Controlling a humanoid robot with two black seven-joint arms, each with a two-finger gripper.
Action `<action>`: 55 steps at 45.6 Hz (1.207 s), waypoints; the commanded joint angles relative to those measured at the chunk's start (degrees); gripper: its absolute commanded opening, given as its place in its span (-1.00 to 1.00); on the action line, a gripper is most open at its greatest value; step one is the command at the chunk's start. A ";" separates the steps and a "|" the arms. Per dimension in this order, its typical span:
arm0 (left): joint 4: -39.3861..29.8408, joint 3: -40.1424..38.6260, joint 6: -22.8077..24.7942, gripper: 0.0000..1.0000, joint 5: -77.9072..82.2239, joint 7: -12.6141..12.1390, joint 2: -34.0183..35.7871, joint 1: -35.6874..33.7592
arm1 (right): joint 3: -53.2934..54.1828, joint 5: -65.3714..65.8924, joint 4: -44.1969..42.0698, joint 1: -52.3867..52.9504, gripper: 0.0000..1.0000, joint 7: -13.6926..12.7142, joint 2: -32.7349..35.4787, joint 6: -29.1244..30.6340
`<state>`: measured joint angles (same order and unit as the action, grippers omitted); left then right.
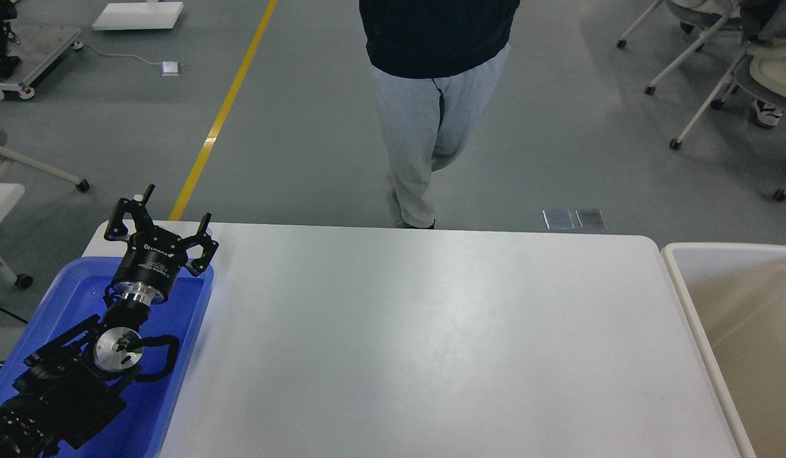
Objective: Tidy desktop
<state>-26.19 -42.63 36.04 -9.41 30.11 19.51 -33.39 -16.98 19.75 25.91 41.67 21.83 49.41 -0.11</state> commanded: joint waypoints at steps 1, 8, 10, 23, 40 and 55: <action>0.00 0.00 -0.01 1.00 0.01 0.04 0.00 -0.01 | 0.11 -7.35 -11.92 -7.48 -1.00 -0.38 -9.23 0.02; 0.00 0.00 -0.01 1.00 0.01 0.04 0.00 -0.01 | 0.02 -11.92 -22.11 -10.81 -1.00 -0.91 -16.96 -0.07; 0.00 0.00 -0.01 1.00 0.01 0.04 0.00 -0.01 | 0.11 -12.19 -24.23 -11.43 -1.00 -1.61 -18.73 -0.33; 0.00 0.00 -0.01 1.00 0.01 0.04 0.00 0.08 | 6.61 -12.45 -26.00 -12.58 -1.00 -5.04 -21.55 -0.86; 0.00 0.00 -0.01 1.00 0.01 0.04 0.00 0.08 | 7.05 -12.37 -26.08 -11.52 0.98 -5.66 -22.69 -7.71; 0.00 0.00 -0.01 1.00 0.01 0.04 0.00 -0.01 | 7.23 -12.37 -26.08 -11.26 0.98 -5.65 -22.69 -7.89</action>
<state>-26.19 -42.63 36.04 -9.40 30.15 19.51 -33.33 -10.07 7.43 -0.02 30.21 16.25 26.95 -6.95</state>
